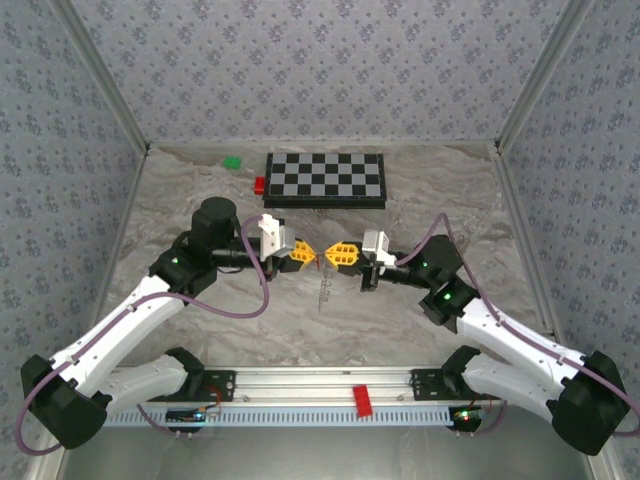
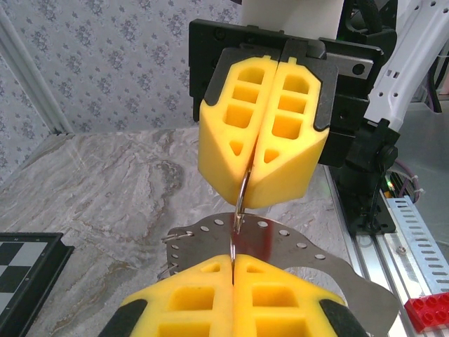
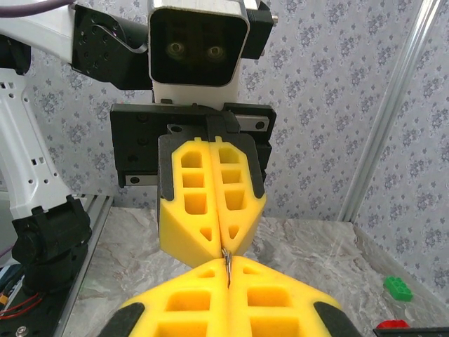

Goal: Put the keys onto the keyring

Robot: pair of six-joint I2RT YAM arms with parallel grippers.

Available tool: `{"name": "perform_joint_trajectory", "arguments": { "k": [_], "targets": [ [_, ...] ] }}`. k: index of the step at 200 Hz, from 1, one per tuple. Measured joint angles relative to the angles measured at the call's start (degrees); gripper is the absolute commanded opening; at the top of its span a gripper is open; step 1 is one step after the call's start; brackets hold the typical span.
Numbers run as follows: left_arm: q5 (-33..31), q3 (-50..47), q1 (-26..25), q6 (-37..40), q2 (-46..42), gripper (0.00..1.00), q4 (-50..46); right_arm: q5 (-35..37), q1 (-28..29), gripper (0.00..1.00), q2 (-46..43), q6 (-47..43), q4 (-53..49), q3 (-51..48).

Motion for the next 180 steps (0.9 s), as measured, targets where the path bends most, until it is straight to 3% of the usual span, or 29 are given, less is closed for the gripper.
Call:
{"name": "perform_joint_trajectory", "arguments": {
  "k": [180],
  "targets": [
    [0.0,0.0,0.0,0.0,0.0,0.0,0.0,0.5,-0.1,0.0,-0.2,0.0,0.0,0.0]
  ]
}}
